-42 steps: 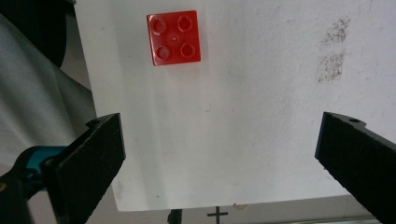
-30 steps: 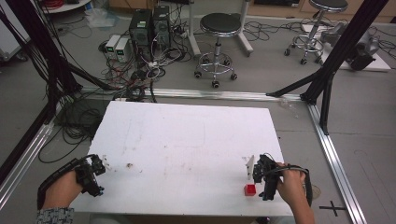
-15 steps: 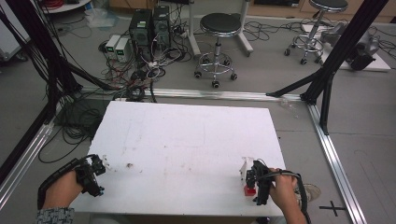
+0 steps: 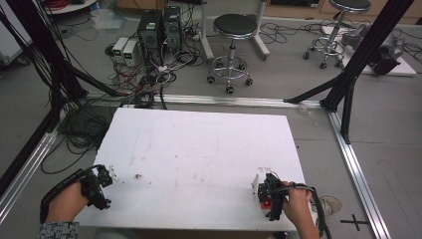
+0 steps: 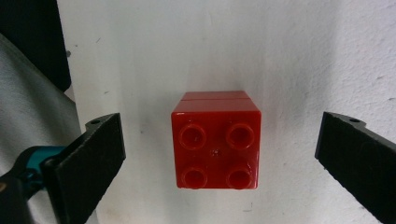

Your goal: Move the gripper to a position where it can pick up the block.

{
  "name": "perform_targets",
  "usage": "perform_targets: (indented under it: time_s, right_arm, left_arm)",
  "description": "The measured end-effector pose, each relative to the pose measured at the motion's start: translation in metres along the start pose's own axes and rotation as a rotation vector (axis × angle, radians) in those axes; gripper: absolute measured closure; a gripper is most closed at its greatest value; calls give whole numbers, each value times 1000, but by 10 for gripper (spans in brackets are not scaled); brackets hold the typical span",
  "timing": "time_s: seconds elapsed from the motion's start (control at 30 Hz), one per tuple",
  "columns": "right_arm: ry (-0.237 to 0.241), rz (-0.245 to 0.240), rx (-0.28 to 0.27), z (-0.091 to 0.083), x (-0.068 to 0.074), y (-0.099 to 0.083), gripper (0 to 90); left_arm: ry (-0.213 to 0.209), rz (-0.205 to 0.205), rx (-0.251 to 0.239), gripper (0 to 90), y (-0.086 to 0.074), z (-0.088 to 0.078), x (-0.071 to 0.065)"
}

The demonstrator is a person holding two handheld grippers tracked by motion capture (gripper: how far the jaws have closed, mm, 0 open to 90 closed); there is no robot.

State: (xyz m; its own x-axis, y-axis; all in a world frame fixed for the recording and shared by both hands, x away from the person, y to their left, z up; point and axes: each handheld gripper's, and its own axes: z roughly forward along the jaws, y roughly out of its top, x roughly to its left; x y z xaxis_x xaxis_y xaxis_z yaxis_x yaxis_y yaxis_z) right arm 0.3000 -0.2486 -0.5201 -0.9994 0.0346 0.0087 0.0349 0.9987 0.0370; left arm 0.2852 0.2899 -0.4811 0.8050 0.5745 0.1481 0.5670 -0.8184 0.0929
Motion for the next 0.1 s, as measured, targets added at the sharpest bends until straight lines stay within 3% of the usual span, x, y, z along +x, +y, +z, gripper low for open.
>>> perform_targets:
  time_s: [0.1]
  right_arm:
    - [-2, -4, 0, 0, 0, 0, 8]
  left_arm:
    - [3, -3, -4, 221, 0, 1, 0]
